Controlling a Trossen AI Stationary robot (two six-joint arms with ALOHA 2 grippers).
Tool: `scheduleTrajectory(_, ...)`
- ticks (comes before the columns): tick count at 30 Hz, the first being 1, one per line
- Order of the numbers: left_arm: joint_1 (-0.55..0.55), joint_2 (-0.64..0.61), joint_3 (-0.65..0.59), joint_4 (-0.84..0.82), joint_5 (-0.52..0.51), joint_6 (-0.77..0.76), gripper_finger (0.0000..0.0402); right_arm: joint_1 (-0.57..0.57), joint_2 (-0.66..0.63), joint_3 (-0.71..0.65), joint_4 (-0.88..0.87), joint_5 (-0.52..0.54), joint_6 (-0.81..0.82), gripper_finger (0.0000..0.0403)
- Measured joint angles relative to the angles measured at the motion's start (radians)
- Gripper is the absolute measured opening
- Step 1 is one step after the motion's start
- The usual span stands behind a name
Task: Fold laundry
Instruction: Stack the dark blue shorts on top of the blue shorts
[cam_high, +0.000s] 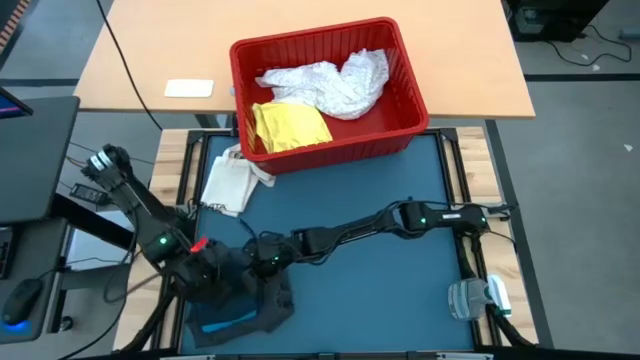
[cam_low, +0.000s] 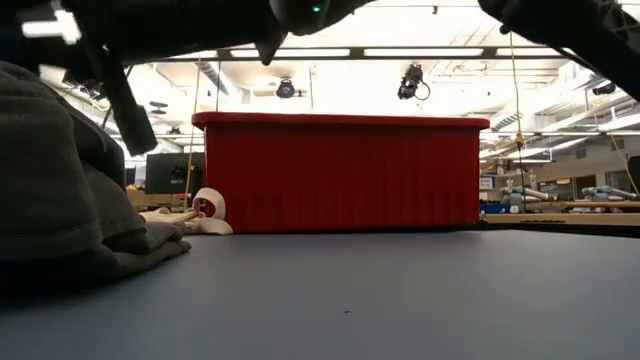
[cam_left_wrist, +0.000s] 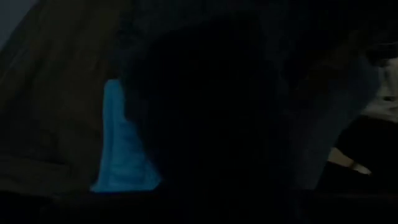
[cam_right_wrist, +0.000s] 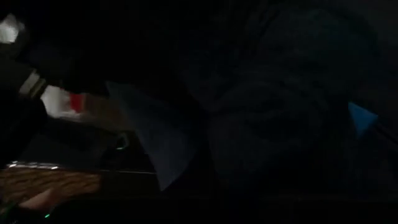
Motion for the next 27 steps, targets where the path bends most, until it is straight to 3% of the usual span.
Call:
scheduleTrajectory(5, -0.015, 0.064, -0.048, 0.099, -0.02, -0.009, 0.0035, 0.022, 0.016, 0.036, -0.148, 0.029, -0.037, 0.003)
scheduleTrajectory(8, -0.015, 0.1, -0.055, 0.1, -0.008, -0.007, 0.0053, 0.03, 0.016, 0.036, -0.175, 0.052, -0.068, 0.0058)
scheduleTrajectory(13, -0.021, 0.106, -0.055, 0.018, 0.125, -0.03, 0.0123, 0.022, 0.008, 0.036, -0.211, -0.015, -0.104, 0.0142)
scheduleTrajectory(17, -0.045, 0.092, -0.014, -0.069, 0.114, -0.046, 0.0184, 0.015, -0.012, 0.036, -0.228, -0.034, -0.1, 0.0193)
scheduleTrajectory(27, -0.035, 0.083, 0.064, -0.102, -0.055, -0.026, 0.0277, 0.017, -0.028, 0.035, -0.397, 0.011, -0.14, 0.018)
